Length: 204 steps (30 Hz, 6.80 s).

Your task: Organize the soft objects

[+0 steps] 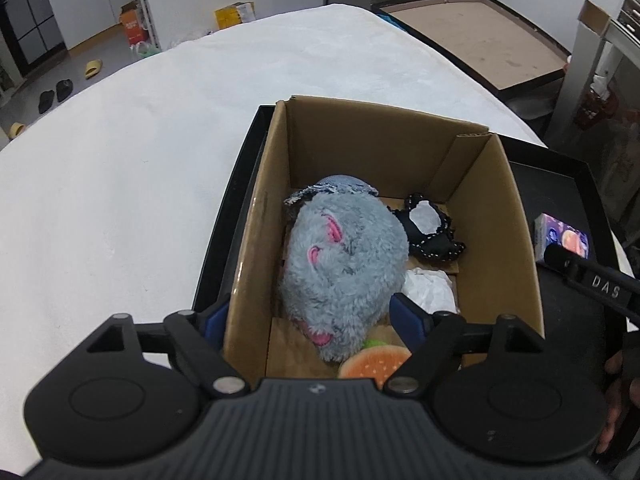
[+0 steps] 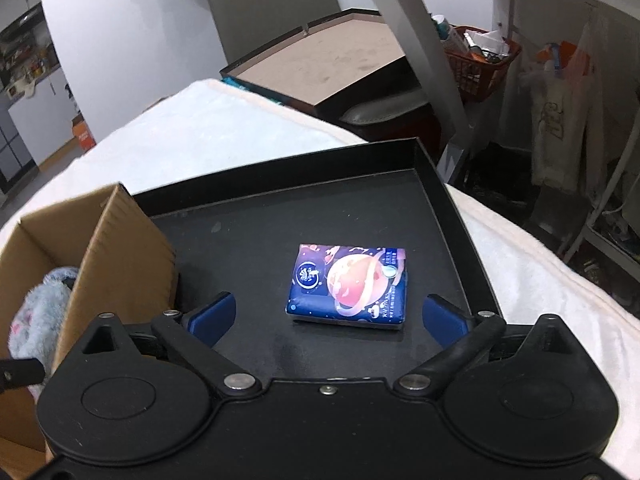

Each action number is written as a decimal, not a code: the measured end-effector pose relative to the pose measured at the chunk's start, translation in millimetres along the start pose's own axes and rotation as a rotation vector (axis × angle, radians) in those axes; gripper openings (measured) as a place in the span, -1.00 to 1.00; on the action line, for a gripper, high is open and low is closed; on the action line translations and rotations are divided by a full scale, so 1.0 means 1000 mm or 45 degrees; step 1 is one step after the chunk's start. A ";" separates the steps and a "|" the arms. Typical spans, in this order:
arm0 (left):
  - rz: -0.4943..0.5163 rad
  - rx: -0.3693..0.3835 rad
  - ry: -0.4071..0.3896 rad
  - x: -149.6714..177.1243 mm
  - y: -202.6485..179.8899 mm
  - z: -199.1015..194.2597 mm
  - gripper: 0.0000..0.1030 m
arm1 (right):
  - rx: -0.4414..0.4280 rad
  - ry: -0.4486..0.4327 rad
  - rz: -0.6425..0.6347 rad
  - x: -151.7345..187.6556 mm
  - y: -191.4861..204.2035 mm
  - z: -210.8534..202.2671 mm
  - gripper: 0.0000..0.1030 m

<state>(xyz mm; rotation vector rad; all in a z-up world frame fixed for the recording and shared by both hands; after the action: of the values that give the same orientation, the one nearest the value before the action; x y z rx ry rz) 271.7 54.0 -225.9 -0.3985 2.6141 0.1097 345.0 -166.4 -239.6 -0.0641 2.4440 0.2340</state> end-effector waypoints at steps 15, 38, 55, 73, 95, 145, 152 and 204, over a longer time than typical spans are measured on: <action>0.008 -0.106 -0.015 0.001 -0.010 0.006 0.64 | 0.042 0.023 -0.016 0.006 -0.004 0.018 0.37; 0.009 -0.020 0.005 0.003 -0.007 0.000 0.64 | 0.007 -0.003 0.054 0.005 -0.006 -0.021 0.36; -0.002 0.099 -0.011 0.002 0.004 -0.018 0.62 | -0.037 -0.087 -0.014 -0.001 0.031 -0.080 0.36; -0.102 0.157 -0.023 0.002 0.044 -0.027 0.32 | -0.098 -0.157 -0.119 -0.008 0.094 -0.121 0.36; -0.185 0.271 0.035 0.011 0.064 -0.015 -0.72 | -0.135 -0.142 -0.233 -0.002 0.154 -0.122 0.36; -0.003 0.212 -0.064 0.010 0.048 -0.146 0.65 | -0.209 0.036 0.134 0.005 0.065 -0.190 1.00; 0.018 0.185 -0.095 0.017 0.051 -0.184 0.71 | -0.214 0.011 0.108 0.000 0.063 -0.221 1.00; 0.180 0.150 -0.318 0.079 0.036 -0.340 0.94 | -0.192 -0.161 -0.099 0.010 0.047 -0.364 1.00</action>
<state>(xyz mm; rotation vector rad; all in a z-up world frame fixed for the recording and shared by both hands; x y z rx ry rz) 39.2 17.9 34.0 -0.1476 2.3856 0.0489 104.5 -187.3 37.5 -0.2043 2.2901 0.3756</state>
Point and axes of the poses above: each gripper's, at about its wrist camera, not at the fingertips, and z roughly the way its jaws point, y to its left, x to its underside, the point moved 5 cm from there along z, roughly the way its jaws point, and after that the axes turned 1 degree about z, right-handed, at the moved point
